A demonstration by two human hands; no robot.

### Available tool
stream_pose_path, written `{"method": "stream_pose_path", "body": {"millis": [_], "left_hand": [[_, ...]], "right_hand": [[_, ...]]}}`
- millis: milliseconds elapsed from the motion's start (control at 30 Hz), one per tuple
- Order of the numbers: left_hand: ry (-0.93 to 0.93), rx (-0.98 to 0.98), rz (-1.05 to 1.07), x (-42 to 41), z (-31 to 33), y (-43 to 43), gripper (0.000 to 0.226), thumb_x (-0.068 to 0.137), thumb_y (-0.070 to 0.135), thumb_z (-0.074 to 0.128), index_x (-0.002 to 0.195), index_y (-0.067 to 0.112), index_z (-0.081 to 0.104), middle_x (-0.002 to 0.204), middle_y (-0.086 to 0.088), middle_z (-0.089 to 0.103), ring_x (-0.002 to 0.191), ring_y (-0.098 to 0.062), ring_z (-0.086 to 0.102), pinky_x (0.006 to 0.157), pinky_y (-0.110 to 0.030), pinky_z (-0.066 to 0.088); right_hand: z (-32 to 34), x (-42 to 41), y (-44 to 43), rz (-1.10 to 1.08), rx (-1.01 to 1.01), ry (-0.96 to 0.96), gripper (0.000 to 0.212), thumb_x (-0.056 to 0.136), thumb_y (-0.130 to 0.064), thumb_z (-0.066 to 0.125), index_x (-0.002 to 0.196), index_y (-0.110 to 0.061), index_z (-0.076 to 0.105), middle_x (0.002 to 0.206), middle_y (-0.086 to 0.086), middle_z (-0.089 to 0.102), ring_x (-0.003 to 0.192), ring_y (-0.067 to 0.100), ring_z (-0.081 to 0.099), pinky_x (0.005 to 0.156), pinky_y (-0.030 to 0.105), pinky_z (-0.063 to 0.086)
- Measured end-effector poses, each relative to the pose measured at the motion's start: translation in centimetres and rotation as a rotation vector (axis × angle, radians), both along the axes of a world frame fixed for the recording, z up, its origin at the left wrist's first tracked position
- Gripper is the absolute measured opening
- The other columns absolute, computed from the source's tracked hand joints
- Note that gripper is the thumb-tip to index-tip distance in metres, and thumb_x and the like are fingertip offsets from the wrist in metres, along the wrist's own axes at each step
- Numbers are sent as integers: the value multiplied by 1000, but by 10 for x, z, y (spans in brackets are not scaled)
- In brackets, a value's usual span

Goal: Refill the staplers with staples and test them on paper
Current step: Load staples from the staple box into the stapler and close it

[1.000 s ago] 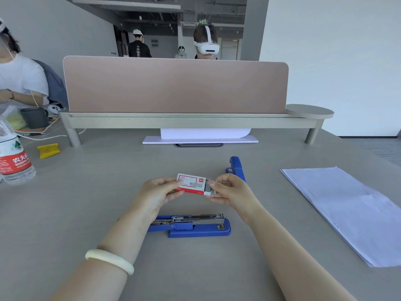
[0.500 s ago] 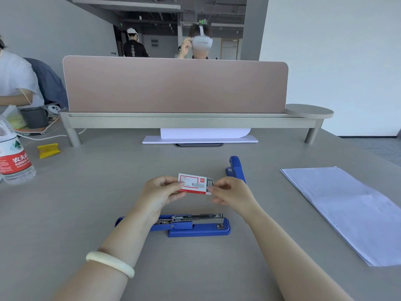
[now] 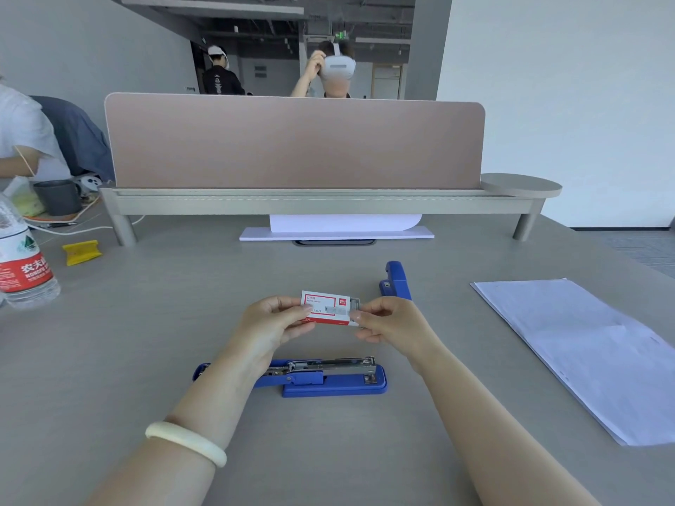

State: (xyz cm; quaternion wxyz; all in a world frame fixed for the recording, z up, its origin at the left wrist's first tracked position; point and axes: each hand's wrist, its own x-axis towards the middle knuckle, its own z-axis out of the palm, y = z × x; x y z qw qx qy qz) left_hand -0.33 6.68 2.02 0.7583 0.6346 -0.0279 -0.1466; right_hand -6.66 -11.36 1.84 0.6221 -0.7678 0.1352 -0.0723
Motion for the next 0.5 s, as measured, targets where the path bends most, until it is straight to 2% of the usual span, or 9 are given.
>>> {"method": "stream_pose_path", "body": {"millis": [167,267,333,400,467,500], "left_hand": [[26,-24,-9,0,0,1,8,81,1,66,89,-1,64,93,-15,71,80,-19,70,66,-22,60],[29,-33,-12,0,0,2,9,81,1,66,89,-2,64,91,-15,72,78,-18,71,65,-22,60],[27,-20,-10,0,0,1,7,81,1,66,88,-1,64,92,-15,72,81,-19,71,66,-23,60],[22,-1,-8,0,-1,0,7,81,1,66,87,0,64,93,-16,71,83,-21,70,66,-23,60],[19,9,-5,-1,-1,-1,6,81,0,66,86,-1,64,94,-16,71,84,-21,70,64,-22,60],[18,7,-3,-1,-1,-1,6,81,0,66,86,-1,63,94,-17,70,84,-21,69,63,-22,60]], "right_hand": [[-1,0,-2,7,54,23,13,86,-16,66,95,-7,65,97,10,72,70,12,70,67,19,59],[0,1,-3,4,32,28,7,86,-15,65,91,-10,65,96,10,73,67,10,70,65,18,59],[-1,2,-2,-29,-52,38,4,86,-15,63,88,-12,65,91,9,74,68,11,71,69,23,60],[-3,5,1,-90,-190,39,9,83,-14,59,80,-14,67,80,7,75,73,17,72,76,34,59],[-5,6,4,-125,-293,38,15,78,-14,55,73,-10,69,72,9,74,70,23,69,73,40,57],[-5,6,5,-139,-334,40,19,76,-14,53,73,-5,69,72,13,74,65,23,64,67,39,55]]}}
